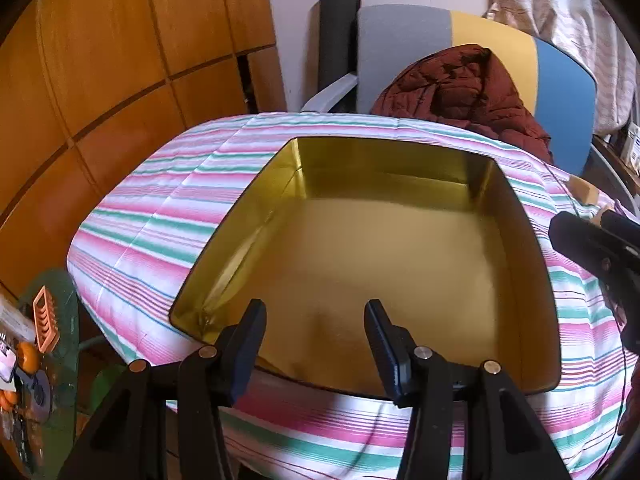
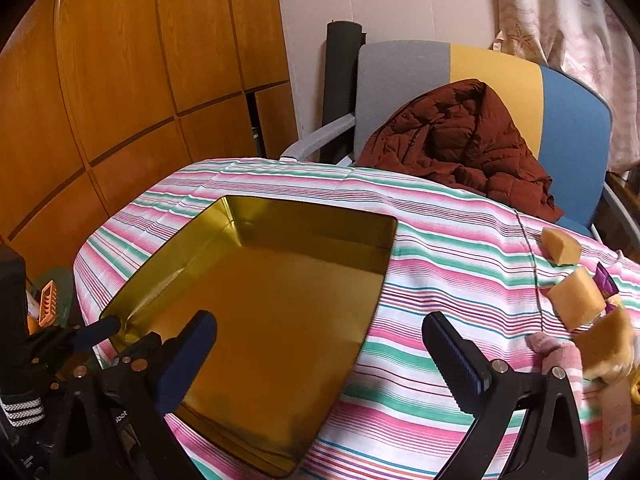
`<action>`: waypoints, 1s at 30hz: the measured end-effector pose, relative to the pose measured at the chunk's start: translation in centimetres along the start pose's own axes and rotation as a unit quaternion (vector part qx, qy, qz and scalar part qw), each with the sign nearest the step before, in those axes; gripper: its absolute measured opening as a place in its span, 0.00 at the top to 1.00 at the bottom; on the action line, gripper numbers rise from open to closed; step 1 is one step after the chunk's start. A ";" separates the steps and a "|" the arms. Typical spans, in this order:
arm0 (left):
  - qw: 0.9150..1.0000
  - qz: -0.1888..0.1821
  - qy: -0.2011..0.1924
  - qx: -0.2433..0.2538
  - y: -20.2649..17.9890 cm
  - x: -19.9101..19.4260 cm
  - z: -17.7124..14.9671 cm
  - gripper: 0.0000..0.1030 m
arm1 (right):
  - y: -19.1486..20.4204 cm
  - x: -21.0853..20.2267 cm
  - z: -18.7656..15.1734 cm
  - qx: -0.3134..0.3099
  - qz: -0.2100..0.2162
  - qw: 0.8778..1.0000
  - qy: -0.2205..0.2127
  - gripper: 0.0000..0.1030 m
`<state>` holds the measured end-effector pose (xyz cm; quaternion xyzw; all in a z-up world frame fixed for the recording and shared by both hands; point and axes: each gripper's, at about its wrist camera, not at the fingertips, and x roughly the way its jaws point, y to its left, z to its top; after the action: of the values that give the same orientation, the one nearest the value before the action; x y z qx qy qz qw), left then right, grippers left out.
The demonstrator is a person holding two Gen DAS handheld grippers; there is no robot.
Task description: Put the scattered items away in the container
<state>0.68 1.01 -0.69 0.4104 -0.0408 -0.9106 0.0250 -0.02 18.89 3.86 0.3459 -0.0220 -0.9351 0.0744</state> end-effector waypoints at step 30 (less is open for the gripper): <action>0.969 -0.168 0.003 0.181 -15.7 -4.5 -1.3 0.50 | -24.2 -6.2 -2.7 0.172 -0.169 0.970 0.022 0.00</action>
<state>4.44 16.89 0.38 0.4119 -0.1359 -0.8779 -0.2028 3.36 43.80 3.60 0.3730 -0.1223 -0.9083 -0.1446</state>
